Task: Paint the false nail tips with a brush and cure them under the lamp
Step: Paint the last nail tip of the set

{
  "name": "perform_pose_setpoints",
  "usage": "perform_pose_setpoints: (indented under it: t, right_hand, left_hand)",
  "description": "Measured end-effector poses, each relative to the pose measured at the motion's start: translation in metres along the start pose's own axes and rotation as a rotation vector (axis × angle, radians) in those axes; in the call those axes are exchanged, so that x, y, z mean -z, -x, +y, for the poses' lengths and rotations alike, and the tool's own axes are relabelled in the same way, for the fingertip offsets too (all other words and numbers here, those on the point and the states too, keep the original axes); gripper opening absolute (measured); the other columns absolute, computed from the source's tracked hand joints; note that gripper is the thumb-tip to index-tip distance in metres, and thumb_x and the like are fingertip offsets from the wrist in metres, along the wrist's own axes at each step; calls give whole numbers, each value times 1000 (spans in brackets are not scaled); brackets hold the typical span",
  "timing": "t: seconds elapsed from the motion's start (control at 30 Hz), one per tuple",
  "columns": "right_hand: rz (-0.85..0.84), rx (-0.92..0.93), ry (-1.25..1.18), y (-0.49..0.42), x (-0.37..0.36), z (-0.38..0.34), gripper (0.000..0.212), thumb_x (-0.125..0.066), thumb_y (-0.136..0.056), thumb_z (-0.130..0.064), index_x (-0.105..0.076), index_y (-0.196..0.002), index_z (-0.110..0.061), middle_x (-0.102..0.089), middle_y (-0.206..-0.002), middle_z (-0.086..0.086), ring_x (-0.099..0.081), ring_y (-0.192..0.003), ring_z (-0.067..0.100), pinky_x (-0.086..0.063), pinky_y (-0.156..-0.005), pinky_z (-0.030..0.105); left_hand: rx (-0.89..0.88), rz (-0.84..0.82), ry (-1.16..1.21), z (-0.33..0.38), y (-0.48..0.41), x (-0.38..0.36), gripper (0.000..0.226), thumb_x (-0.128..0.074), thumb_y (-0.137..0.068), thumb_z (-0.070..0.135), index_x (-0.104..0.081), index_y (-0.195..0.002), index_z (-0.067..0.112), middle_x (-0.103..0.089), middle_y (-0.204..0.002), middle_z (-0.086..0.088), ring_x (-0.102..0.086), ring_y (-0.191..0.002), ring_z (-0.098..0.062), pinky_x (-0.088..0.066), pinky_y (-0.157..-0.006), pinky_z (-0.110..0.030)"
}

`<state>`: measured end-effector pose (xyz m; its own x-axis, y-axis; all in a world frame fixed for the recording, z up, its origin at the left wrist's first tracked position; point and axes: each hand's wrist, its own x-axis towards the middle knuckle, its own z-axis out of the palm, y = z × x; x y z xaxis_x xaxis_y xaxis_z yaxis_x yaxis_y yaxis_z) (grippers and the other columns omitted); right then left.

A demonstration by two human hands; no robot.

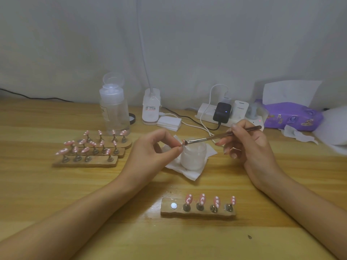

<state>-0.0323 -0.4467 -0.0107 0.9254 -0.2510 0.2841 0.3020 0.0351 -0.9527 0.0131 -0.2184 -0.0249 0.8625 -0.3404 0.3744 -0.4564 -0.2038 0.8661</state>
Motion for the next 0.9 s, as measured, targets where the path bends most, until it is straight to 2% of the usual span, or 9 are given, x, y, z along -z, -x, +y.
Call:
perform_pose_setpoints:
  t: [0.1, 0.17, 0.27, 0.37, 0.53, 0.67, 0.8, 0.9]
  right_hand:
    - [52, -10, -13, -1, 3, 1, 25, -50, -100, -19, -52, -75, -17, -71, -67, 9, -54, -47, 12, -37, -43, 18]
    - [26, 7, -49, -1, 2, 0, 24, -54, -97, -27, -55, -74, -21, -72, -70, 9, -54, -47, 12, -37, -41, 17]
    - [-22, 8, 1, 0, -1, -1, 22, -57, -92, -35, -58, -72, -25, -74, -75, 11, -51, -43, 11, -33, -38, 15]
    - [56, -11, 13, -2, 2, 2, 27, -53, -98, -22, -55, -72, -22, -73, -71, 11, -42, -39, 9, -30, -37, 13]
    - [-40, 19, -22, 0, -1, -1, 21, -59, -89, -37, -59, -69, -29, -74, -77, 10, -52, -44, 11, -33, -37, 15]
    - [42, -8, 0, -2, 3, 1, 29, -53, -99, -20, -57, -70, -23, -73, -73, 13, -49, -41, 11, -31, -36, 15]
    - [-17, 18, -21, -1, 1, 0, 22, -58, -91, -35, -60, -69, -29, -74, -77, 12, -52, -43, 12, -33, -38, 15]
    - [7, -8, 24, -1, 2, 2, 23, -55, -97, -27, -57, -75, -21, -74, -76, 14, -52, -43, 12, -33, -37, 15]
  left_hand:
    - [0, -4, 8, 0, 0, 0, 9, -76, -84, 20, -71, -77, 19, -66, -69, 19, -41, -51, -2, -34, -50, -11]
    - [-1, -6, 6, 0, 0, 0, 9, -76, -84, 21, -71, -78, 20, -69, -75, 15, -41, -51, -2, -35, -50, -12]
    - [3, -5, 6, 0, 0, 0, 9, -76, -84, 20, -71, -78, 20, -66, -70, 18, -41, -50, -2, -35, -49, -12]
    - [1, -8, 9, 0, 0, 0, 9, -76, -84, 21, -71, -78, 21, -68, -73, 16, -42, -51, -2, -36, -50, -13]
    - [3, -11, -3, 1, 1, 0, 8, -76, -85, 20, -70, -79, 19, -64, -66, 21, -41, -49, -2, -35, -48, -12]
    - [8, -9, 1, 2, 1, 1, 7, -75, -85, 22, -71, -79, 20, -66, -71, 18, -41, -51, -3, -36, -50, -14]
    - [12, -14, -6, 2, 1, 1, 6, -75, -85, 21, -71, -80, 20, -69, -77, 16, -44, -53, -4, -39, -51, -16]
    - [13, -14, 3, 3, 1, 1, 7, -75, -84, 24, -71, -80, 20, -71, -81, 13, -43, -52, -4, -39, -51, -16]
